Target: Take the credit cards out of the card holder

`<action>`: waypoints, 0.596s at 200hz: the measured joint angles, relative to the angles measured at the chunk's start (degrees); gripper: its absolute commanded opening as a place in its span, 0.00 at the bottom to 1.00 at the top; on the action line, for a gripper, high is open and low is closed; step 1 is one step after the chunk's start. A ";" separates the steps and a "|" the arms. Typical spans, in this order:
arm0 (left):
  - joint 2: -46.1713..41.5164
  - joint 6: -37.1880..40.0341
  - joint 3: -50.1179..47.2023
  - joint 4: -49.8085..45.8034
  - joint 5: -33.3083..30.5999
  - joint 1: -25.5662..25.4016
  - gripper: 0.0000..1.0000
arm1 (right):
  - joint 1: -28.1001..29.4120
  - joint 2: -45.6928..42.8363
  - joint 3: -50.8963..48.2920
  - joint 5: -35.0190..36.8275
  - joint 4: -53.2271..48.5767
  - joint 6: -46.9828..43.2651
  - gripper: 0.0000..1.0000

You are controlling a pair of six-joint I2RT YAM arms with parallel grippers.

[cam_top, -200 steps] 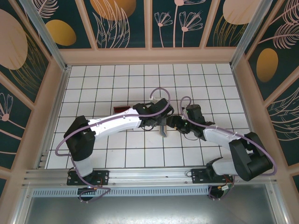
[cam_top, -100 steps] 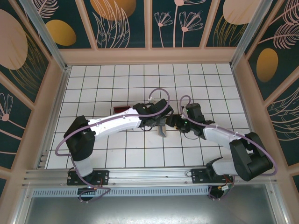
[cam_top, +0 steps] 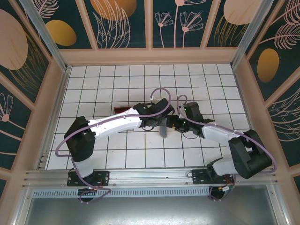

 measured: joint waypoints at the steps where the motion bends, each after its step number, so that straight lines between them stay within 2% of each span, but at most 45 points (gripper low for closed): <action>1: 0.00 0.00 0.00 0.00 -0.02 0.00 0.00 | 0.00 0.00 0.04 0.04 -0.04 -0.33 0.51; 21: 0.00 -0.02 0.00 -0.26 -0.15 0.00 0.00 | 0.00 0.00 0.96 1.53 -1.49 -1.05 0.39; 34: 0.00 -0.04 0.00 -0.81 -0.81 0.00 0.00 | 0.00 0.00 1.18 2.84 -2.32 -1.42 0.35; 49: 0.07 -0.07 -0.02 -1.81 -1.62 0.00 0.00 | 0.00 -0.02 1.18 4.42 -3.58 -2.16 0.20; 73: 0.04 -0.11 -1.09 -2.43 -2.93 0.26 0.00 | -0.02 -0.37 1.14 6.73 -6.10 -2.84 0.00; 90: 0.04 -0.28 -3.67 -2.43 -3.50 0.81 0.02 | -0.02 -1.27 1.14 7.58 -7.30 -3.10 0.00; 97: 0.04 -0.28 -4.90 -2.43 -3.52 1.11 0.05 | -0.02 -1.60 1.14 7.74 -7.63 -3.30 0.00; 119: 0.04 -0.72 -7.32 -2.51 -3.43 1.62 0.35 | -0.02 -1.99 1.09 8.22 -8.02 -3.30 0.00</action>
